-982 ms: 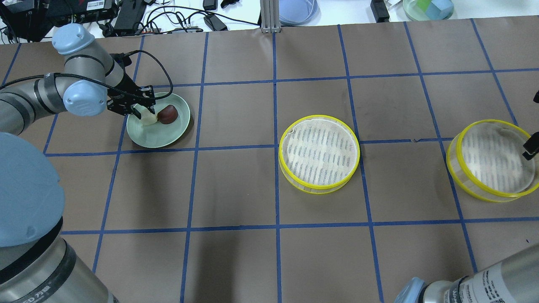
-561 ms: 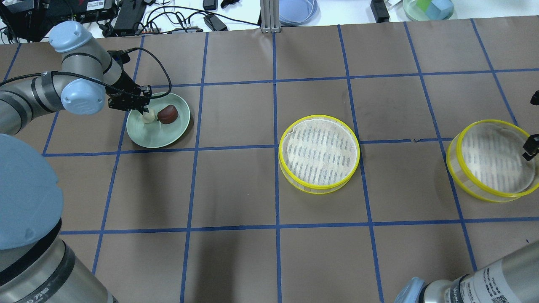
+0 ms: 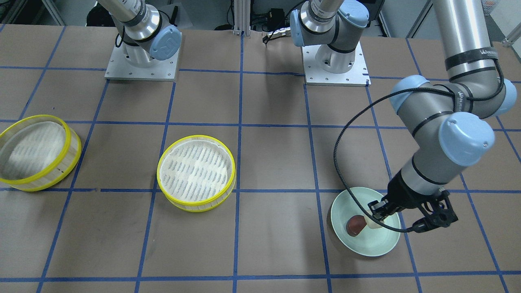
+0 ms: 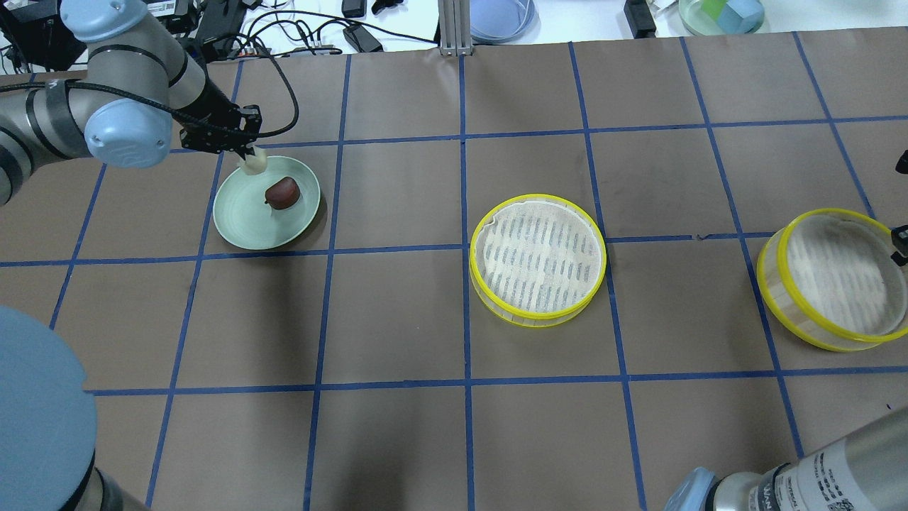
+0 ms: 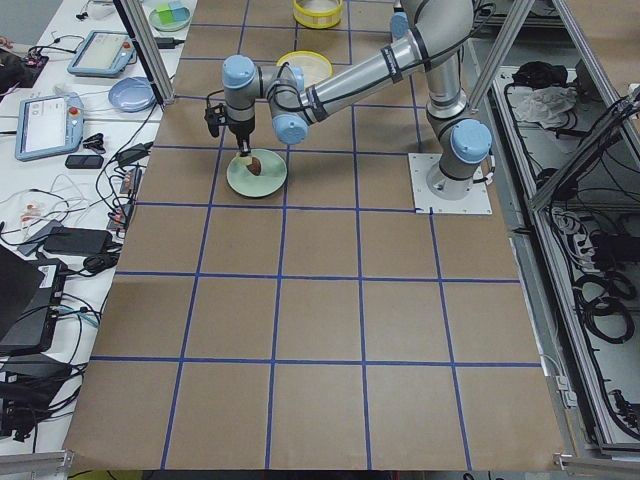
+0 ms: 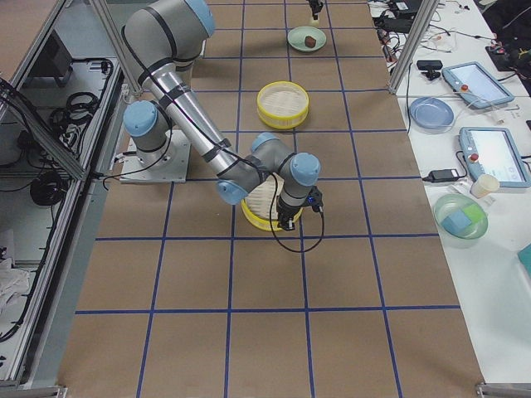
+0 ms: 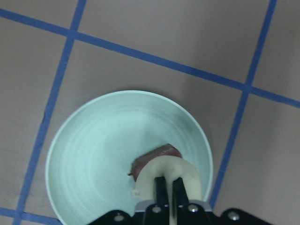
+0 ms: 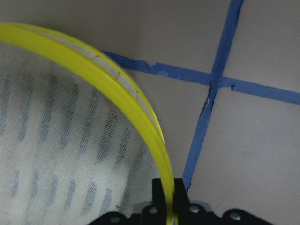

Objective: Stack buns with steamer

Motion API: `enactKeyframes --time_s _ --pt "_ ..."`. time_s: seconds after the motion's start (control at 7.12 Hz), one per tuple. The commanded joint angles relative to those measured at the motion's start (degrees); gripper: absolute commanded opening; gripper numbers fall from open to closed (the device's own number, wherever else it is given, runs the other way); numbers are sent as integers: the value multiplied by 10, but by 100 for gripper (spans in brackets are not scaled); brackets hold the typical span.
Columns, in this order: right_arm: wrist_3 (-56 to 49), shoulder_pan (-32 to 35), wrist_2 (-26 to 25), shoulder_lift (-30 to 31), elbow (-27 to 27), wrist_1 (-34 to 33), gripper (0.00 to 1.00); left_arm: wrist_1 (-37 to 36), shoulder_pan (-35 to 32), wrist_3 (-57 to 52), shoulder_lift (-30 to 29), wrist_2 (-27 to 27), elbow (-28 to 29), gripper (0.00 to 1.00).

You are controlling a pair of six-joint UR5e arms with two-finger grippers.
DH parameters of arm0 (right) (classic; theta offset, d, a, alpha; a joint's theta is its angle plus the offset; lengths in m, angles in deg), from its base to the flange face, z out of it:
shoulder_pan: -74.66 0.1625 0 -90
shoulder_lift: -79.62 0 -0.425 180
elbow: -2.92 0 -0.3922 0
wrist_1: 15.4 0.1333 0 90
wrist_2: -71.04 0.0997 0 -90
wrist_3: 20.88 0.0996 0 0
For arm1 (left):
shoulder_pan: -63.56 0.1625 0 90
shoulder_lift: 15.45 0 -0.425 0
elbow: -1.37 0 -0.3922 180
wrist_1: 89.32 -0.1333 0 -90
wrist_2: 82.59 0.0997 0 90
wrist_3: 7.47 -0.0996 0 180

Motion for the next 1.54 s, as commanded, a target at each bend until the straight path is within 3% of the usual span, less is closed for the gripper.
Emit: enactKeyframes --time_s 0.0,0.28,0.7,0.84,1.12,1.4 --pt "2 1 4 37 -2 18 0 1 -120 161 12 -8 1 0" --pt "34 10 37 115 -19 126 0 -36 -244 262 -1 -8 0 0" --pt "60 75 34 156 -38 173 0 -112 -348 381 -22 -10 0 0" --pt "81 103 36 157 -38 174 0 -117 -357 397 -35 -17 -3 9" --pt "93 148 36 159 -41 174 0 -154 -365 408 -49 -18 -10 100" --pt "129 190 46 159 -41 174 0 -160 -365 412 -49 -40 -13 100"
